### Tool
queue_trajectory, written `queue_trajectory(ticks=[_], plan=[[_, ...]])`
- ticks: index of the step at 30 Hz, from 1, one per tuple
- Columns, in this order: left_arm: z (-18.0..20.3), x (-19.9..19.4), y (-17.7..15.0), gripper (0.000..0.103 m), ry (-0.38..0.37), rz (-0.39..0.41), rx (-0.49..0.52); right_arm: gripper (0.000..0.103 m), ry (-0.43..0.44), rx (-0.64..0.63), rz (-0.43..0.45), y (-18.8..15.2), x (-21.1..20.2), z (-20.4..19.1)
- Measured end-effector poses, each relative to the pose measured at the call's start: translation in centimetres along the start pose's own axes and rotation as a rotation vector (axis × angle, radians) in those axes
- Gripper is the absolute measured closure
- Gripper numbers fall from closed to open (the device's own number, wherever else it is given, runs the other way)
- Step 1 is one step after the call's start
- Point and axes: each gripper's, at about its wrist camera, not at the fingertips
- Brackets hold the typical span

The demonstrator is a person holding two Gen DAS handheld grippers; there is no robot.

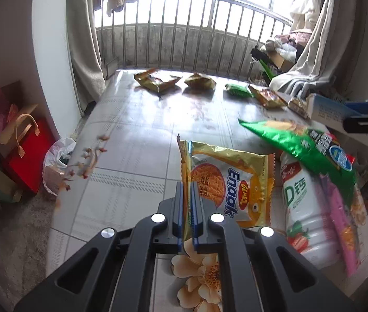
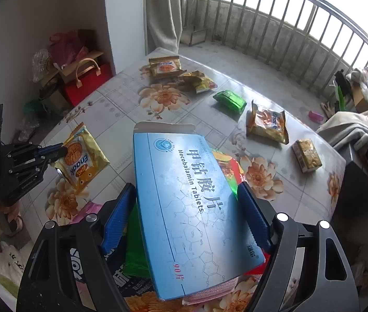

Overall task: Collect trash
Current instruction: 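Grasp the yellow Enaak snack packet with the left tool while the right tool grasps the blue medicine box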

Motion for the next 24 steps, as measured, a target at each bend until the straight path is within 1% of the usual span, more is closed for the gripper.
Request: queue_trajectory(ticks=[5,8,14,19,24], plan=[[-0.3,-2.8,0.8,0.098,-0.018,0.058,-0.027,0.028,0.008,0.045,0.050,-0.9,-2.6,0.4],[0.1,-4.7,1.2,0.098,-0.034,0.091,-0.022,0.029,0.016,0.078,0.085,-1.7,-4.4,0.7],[2.4,-8.9,2.1,0.098,-0.085,0.159,0.010,0.029,0.019,0.165,0.151,-4.3,-8.2,1.6],[5.5,-11.6,2.6,0.098,-0.146,0.207,0.054,0.029,0.000,0.273,0.207,-8.3,-11.8,2.6],[10.3,-12.6,2.4,0.098,-0.230,0.199,0.132,0.030,-0.046,0.431,0.246,-14.4,-15.0,4.2]])
Point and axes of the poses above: each gripper's, at about its wrist camera, not at the fingertips, and x roughly the way its jaws point, z to its right, y to its top, and after that the axes turned 5 degrees about -y, right-handed
